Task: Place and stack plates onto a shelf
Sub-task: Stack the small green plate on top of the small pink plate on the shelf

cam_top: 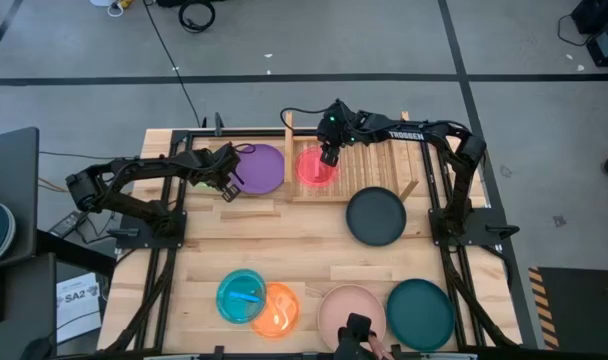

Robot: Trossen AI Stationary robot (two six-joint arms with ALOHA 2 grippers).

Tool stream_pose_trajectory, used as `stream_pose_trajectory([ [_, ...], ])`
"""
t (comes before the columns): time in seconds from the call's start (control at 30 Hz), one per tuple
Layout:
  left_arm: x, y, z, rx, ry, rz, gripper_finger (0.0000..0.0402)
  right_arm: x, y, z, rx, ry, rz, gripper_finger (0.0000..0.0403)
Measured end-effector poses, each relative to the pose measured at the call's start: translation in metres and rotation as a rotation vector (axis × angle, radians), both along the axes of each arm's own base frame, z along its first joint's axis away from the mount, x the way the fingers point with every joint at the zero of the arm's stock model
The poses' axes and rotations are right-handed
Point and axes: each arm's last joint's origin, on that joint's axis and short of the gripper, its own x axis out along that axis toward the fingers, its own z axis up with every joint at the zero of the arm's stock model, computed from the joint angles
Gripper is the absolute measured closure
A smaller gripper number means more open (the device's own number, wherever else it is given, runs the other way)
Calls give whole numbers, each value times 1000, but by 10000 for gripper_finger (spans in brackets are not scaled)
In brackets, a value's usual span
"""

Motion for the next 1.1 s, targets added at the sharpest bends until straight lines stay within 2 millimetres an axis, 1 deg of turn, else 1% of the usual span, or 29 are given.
stream_pose_trajectory([
  [0.1, 0, 0, 0, 0, 0, 1, 396, 0, 0, 0, 0, 0, 0, 215],
  [0.6, -1, -1, 1, 6, -2, 22, 399, 0, 0, 0, 0, 0, 0, 215],
  [0.73, -3, -2, 6, 16, -22, 31, 400, 0, 0, 0, 0, 0, 0, 215],
  [1.1, -12, -9, 31, 76, -126, 51, 401, 0, 0, 0, 0, 0, 0, 215],
])
